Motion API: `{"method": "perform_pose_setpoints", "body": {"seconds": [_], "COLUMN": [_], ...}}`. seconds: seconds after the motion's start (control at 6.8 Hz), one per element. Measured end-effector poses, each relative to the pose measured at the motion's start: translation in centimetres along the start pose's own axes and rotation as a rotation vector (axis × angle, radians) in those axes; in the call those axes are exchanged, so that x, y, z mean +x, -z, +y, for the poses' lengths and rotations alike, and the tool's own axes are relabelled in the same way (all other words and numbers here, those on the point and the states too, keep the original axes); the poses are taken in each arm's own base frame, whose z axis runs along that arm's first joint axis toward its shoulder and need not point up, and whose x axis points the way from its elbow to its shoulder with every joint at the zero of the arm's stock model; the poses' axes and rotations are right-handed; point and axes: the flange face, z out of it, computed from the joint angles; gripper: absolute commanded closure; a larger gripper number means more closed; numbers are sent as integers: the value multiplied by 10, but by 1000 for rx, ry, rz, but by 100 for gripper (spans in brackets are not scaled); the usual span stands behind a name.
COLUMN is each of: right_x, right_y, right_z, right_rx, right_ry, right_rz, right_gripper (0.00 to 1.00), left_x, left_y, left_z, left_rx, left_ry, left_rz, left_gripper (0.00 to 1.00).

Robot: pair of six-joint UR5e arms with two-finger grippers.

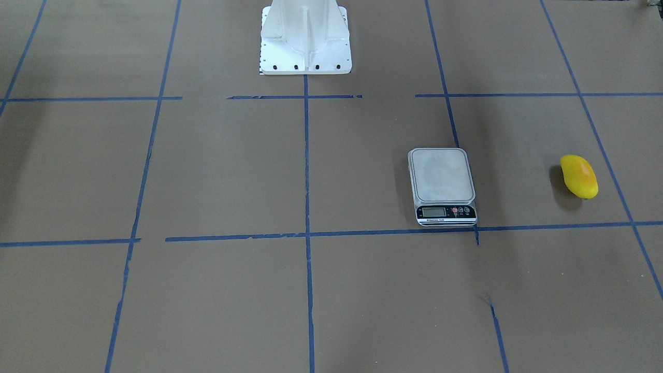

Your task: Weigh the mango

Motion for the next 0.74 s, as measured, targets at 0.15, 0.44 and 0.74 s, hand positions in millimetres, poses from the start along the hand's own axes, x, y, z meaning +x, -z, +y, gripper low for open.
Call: {"method": "perform_pose_setpoints", "body": {"seconds": [0.15,0.44,0.74], "right_x": [0,0,0], "right_y": [0,0,0], "right_z": [0,0,0], "right_rx": [0,0,0], "right_ry": [0,0,0], "right_rz": [0,0,0], "right_gripper": [0,0,0], "left_x": [0,0,0], "left_y": [0,0,0], "left_z": [0,1,2], "left_rx": [-3,-10,-22], "left_ry": [1,7,19], "left_rz": [0,2,4], "left_gripper": [0,0,0]}}
